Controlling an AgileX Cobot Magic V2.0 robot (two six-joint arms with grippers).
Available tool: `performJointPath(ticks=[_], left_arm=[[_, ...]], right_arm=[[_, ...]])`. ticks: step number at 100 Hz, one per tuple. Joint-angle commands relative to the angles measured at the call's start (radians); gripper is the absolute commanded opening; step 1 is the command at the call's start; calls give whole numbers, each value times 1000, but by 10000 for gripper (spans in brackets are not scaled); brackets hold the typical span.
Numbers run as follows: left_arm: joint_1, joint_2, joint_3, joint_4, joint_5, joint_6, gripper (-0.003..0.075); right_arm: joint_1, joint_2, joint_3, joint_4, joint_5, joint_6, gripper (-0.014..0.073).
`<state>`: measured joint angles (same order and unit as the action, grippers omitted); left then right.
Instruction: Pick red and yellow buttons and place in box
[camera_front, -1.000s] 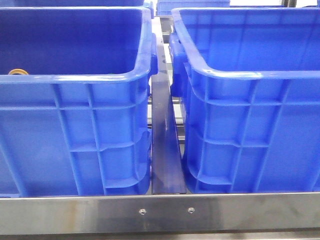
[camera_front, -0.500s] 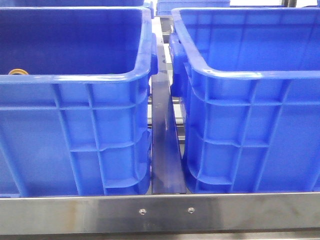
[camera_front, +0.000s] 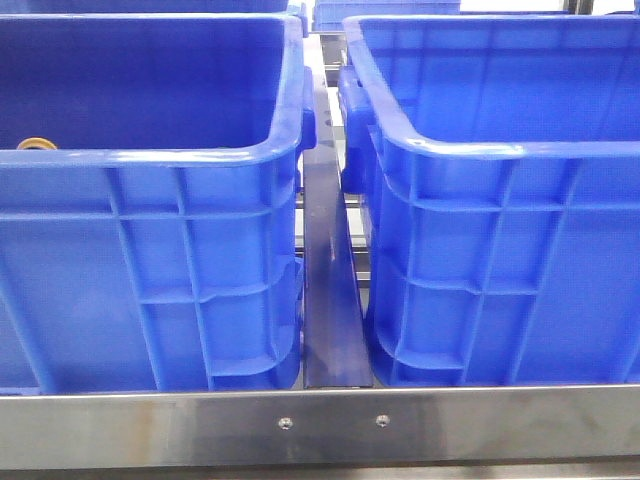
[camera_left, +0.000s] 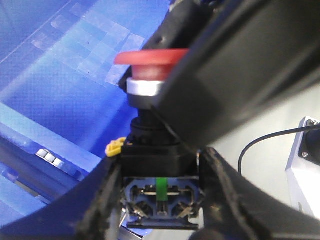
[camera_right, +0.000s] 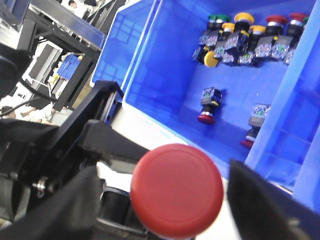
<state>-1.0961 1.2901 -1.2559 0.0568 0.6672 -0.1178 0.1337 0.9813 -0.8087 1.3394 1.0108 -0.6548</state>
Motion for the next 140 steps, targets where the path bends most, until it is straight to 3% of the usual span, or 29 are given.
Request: performJointPath(ticks=[1,16,27,37,49,59,90,115,140], left_arm=[[-6,-32,-27,-4,-72,-3,-19],[-6,-32,-27,-4,-72,-3,-18],[-6,-32,-27,-4,-72,-3,17],[-6,-32,-27,-4,-72,-3,158],[-6,-34,-27,-4,-72,-3,412],[-6,-34,-27,-4,-72,-3,519],[57,-34,-23,-4,-63,-34,527],[224,-111,71,-4,-89,-81,527],[430,-317,232,-4,-128,-95,526]], right_arm=[[1,-7,-31,77,-13,-18,394],[1,-7,-31,77,-2,-18,209],[1,-7,-31,77,-2,-18,180],[1,-7,-31,65,-3,-21,180],[1,-7,-31,50,-9,-29,180],[1,-7,-31,50,-24,-37,180],[1,-7,-31,50,-192,-117,180],[1,-7,-31,49,-293,-164,180],[1,-7,-31,41,-363,-192,180]])
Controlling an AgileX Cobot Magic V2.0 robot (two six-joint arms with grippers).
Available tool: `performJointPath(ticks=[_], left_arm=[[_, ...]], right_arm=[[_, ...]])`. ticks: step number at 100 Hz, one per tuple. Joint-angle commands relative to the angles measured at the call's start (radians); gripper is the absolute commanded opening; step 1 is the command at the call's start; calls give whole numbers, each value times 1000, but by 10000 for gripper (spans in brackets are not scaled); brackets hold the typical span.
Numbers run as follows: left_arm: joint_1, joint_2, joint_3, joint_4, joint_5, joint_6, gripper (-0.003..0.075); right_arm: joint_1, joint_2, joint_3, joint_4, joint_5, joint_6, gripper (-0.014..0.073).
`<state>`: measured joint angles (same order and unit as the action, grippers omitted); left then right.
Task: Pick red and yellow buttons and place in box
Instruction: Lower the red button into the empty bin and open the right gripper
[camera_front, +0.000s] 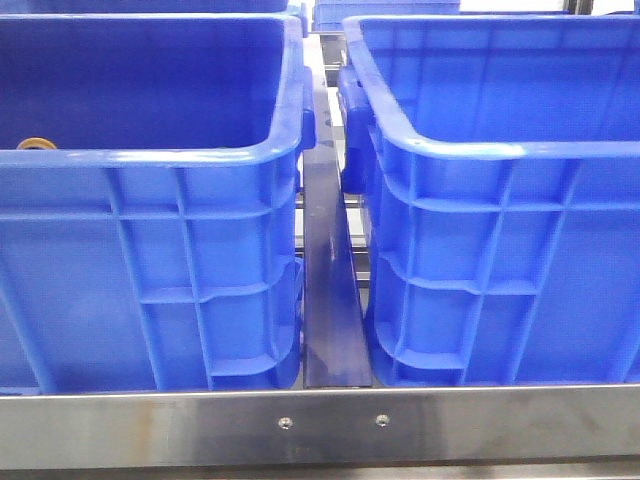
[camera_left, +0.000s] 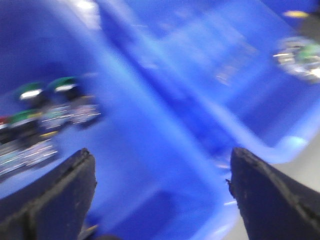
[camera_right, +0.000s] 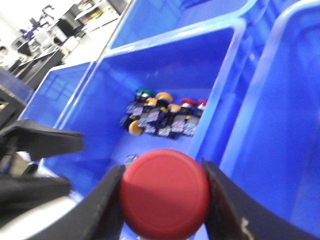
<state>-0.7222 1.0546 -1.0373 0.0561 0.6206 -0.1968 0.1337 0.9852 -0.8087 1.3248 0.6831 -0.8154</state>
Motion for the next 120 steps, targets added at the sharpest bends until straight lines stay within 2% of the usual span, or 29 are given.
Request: performJointPath(ticks=[1,40,53,65,79,94,120], left_arm=[[63,-94,17,-3,-81,-16,526],[447,-402,227,31,-69,-18,526],[551,-462,264,44,-52,-18,511],[623,-497,286,50,-48,-18,408],[668,-512,290,50,-50,-18,199],[671,-512,290,50,-54,-18,-21],[671,-512,290,50,-54,-18,-19]], right_arm=[[1,-10,-31,56,-40,-34,180],[1,-7,-31,-48,-248,-42,180],[1,14,-31,-69,-345,-97,180],[1,59,-31,-69,-457,-149,180],[1,144,-31,-69,-603,-204,180],[1,257,-44,-69,-740,-250,180],[1,494,-186,-88,-796,-250,180]])
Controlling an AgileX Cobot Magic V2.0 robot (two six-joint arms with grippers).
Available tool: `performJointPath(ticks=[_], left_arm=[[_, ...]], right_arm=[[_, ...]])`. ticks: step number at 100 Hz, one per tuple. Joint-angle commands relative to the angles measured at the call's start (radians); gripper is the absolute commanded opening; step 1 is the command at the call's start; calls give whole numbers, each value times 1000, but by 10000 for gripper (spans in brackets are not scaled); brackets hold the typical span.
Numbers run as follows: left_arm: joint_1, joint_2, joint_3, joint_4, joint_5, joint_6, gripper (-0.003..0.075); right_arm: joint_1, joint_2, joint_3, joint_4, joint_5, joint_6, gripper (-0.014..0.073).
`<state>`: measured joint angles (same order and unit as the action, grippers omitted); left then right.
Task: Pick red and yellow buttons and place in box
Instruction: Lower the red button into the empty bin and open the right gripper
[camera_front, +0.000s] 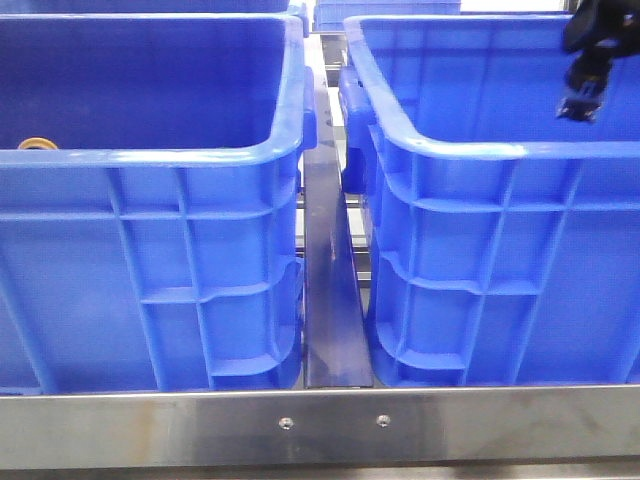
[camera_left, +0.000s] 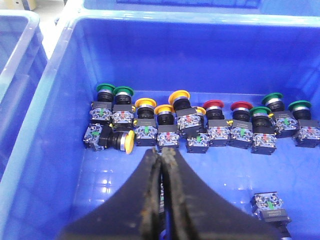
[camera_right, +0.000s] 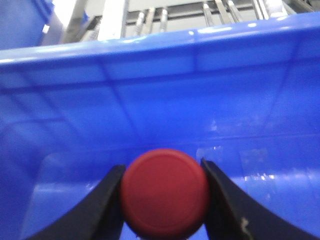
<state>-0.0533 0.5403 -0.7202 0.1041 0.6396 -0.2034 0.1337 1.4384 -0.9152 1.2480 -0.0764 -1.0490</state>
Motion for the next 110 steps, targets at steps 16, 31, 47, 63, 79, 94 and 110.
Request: performJointPath(ticks=[16,31,47,63,79,94,110], left_arm=[[2,3,-27,2,-73,-11,-19],[2,3,-27,2,-73,-11,-19],[2,3,-27,2,-73,-11,-19],[2,3,-27,2,-73,-11,-19],[2,3,-27,3,-73,-11,-19],[2,3,-27,3,-73,-11,-19],[2,3,-27,3,-73,-11,-19]], right_arm=[[1,164,-161,-20,-36,-16,180],[17,227,-204,-20,-51,-16,180],[62,260,-217,-35,-119,-16,180],[80,312,-217,-35,-173,-16,180],[80,359,-217,-35,-141,-16,186],[80,358,-215,-21,-73,-16,267],[80,357,-215,-13,-65,-16,461]])
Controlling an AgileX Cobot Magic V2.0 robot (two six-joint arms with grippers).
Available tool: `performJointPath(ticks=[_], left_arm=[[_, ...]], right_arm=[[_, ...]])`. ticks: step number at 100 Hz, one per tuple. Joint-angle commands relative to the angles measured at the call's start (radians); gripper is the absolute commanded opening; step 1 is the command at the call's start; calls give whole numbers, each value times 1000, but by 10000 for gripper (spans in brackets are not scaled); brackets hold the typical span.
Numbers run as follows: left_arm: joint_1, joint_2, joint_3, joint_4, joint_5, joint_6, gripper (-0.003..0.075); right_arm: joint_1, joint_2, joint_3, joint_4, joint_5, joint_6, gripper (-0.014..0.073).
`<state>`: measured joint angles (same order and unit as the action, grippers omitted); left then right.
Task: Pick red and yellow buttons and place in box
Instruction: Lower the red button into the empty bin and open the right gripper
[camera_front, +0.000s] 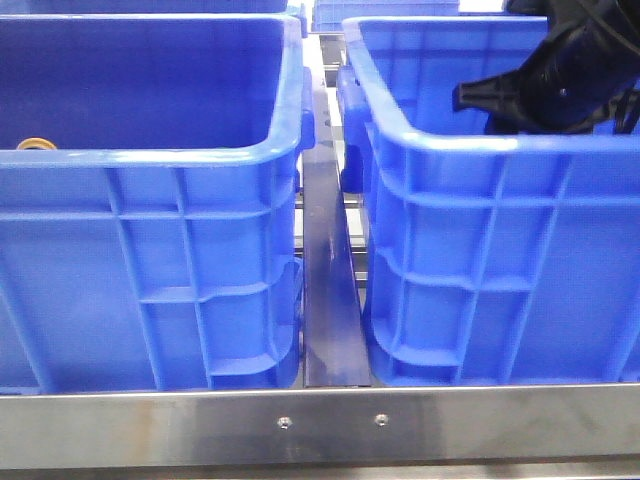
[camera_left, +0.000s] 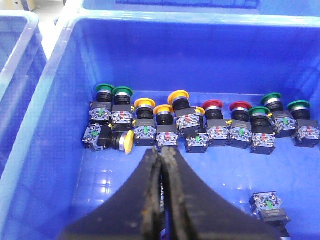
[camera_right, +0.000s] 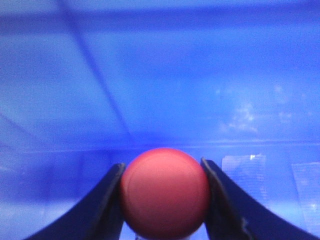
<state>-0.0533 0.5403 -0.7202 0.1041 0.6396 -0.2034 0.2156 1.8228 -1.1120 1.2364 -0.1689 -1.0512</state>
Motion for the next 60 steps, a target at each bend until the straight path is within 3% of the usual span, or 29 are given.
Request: performJointPath(ticks=[1,18,60], left_arm=[[2,3,-27,3,-73,-11,-19],[2,3,-27,3,-73,-11,-19],[2,3,-27,3,-73,-11,-19]], right_arm=[[-2,-29,-18,-2,27,-14,468],[-2,-50,-18,-1,27,-14,583],[-4,-248,51,-1,12,-14,583]])
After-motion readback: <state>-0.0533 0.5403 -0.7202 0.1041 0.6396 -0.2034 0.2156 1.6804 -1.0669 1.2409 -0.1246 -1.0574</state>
